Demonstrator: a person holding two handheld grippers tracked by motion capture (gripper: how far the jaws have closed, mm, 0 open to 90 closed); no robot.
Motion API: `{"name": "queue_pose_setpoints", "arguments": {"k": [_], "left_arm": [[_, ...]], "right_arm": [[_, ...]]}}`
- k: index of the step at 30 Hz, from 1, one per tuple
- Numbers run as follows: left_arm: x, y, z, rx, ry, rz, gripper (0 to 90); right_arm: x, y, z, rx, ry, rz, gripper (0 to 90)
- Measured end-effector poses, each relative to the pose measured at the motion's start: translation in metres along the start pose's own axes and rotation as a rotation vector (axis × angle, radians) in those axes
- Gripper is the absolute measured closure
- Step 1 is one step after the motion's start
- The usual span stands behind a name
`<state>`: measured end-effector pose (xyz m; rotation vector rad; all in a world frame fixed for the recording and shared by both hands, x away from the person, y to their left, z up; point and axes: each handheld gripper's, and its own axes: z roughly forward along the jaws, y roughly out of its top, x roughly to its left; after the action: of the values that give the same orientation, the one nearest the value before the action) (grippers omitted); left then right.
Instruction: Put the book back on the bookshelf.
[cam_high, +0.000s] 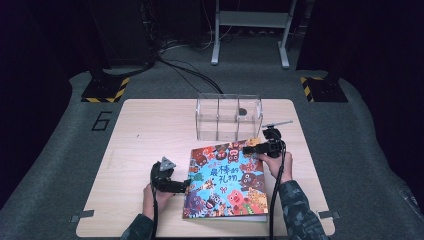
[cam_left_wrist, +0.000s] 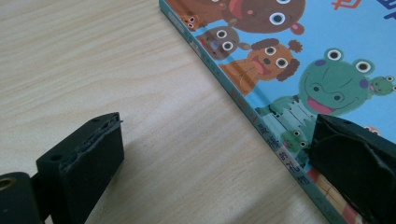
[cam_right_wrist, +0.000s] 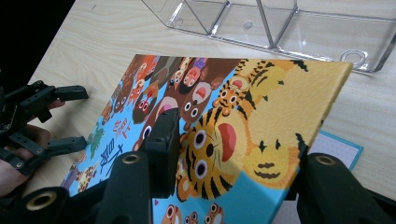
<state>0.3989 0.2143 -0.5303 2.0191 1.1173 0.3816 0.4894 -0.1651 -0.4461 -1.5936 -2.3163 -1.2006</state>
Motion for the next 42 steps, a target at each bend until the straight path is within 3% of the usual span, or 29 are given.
{"name": "queue_pose_setpoints", "arguments": {"k": [3, 7, 9, 16, 26, 34, 42], "left_arm": [[0.0, 0.0, 0.0, -0.001, -0.001, 0.001, 3.1], [0.001, 0.0, 0.0, 0.0, -0.002, 0.015, 3.3], [0.001, 0.0, 0.0, -0.002, -0.002, 0.015, 3.4], [0.002, 0.0, -0.001, 0.006, -0.008, 0.023, 3.8], [0.002, 0.0, -0.001, -0.001, -0.016, 0.015, 4.3], [0.002, 0.0, -0.002, 0.009, -0.017, 0.024, 4.3], [0.002, 0.0, -0.002, 0.01, -0.017, 0.025, 4.2]], "right_arm": [[0.002, 0.002, -0.001, 0.007, -0.003, -0.011, 51.3], [0.005, 0.01, 0.002, 0.06, -0.038, -0.042, 44.2], [0.006, 0.014, 0.005, 0.074, -0.034, -0.043, 43.0], [0.002, 0.023, 0.006, 0.089, -0.012, -0.035, 48.3], [-0.002, 0.019, 0.0, 0.066, 0.046, -0.03, 55.5], [-0.002, 0.015, -0.007, 0.027, 0.073, -0.082, 57.4], [-0.005, 0.011, -0.007, 0.011, 0.093, -0.087, 57.9]]}}
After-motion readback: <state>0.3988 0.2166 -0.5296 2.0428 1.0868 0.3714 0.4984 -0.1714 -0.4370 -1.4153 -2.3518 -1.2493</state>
